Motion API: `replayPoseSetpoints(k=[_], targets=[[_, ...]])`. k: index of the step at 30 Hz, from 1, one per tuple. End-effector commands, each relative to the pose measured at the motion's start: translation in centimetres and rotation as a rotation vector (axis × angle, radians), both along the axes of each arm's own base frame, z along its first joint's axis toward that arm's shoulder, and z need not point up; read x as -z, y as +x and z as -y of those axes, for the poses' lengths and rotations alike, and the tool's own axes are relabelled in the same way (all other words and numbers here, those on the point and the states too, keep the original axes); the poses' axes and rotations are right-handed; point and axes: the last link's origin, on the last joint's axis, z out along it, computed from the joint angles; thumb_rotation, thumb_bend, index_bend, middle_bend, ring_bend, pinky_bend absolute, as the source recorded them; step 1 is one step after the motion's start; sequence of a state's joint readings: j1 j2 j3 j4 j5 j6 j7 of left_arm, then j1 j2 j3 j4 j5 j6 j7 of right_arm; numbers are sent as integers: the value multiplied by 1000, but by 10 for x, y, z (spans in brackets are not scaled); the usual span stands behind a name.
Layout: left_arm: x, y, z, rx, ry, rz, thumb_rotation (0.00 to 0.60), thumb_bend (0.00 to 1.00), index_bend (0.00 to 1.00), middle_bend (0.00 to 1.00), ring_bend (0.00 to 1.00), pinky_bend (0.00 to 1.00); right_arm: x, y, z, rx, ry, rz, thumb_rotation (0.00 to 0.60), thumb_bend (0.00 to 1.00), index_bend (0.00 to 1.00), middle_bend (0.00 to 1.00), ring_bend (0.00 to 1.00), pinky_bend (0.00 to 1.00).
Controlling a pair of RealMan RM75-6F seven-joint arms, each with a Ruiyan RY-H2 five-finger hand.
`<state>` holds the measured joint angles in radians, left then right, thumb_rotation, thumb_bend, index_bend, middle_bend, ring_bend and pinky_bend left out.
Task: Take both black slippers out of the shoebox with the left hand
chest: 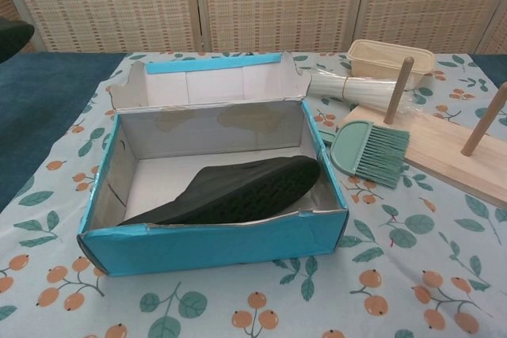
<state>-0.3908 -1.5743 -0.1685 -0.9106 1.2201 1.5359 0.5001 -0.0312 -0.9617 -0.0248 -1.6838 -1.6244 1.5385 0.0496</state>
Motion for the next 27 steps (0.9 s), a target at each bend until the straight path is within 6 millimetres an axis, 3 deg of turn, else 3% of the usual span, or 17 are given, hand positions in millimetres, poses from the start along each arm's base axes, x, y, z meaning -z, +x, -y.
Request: replayPoseSetpoints(k=[1,7,9,11,14,16,19,27], targets=[[42,-30,5,-108,-51,5,600,713,716,797,590,405,2,-1,2,5,12,-2,544,250,0,0,0,0],[62,-41,6,-163,-94,56,600,668,605,658,471,366,5,-4,7,23,17,-13,543,250,0,0,0,0],[65,-45,7,-181,-108,59,600,633,568,624,443,346,7,-5,8,30,21,-19,544,250,0,0,0,0],[68,-48,10,-198,-116,74,600,552,469,551,390,315,9,-5,9,34,32,-21,544,250,0,0,0,0],[73,-44,15,-173,-134,122,600,392,92,228,203,267,11,-5,10,42,39,-29,543,250,0,0,0,0],[74,-37,18,-139,-138,165,600,356,3,62,93,255,11,-5,10,44,39,-29,544,250,0,0,0,0],[74,-22,22,-85,-138,225,600,326,0,0,2,205,12,-5,10,47,44,-44,544,250,0,0,0,0],[70,9,39,-20,-176,331,600,298,0,0,0,137,12,-3,9,44,40,-41,543,250,0,0,0,0]])
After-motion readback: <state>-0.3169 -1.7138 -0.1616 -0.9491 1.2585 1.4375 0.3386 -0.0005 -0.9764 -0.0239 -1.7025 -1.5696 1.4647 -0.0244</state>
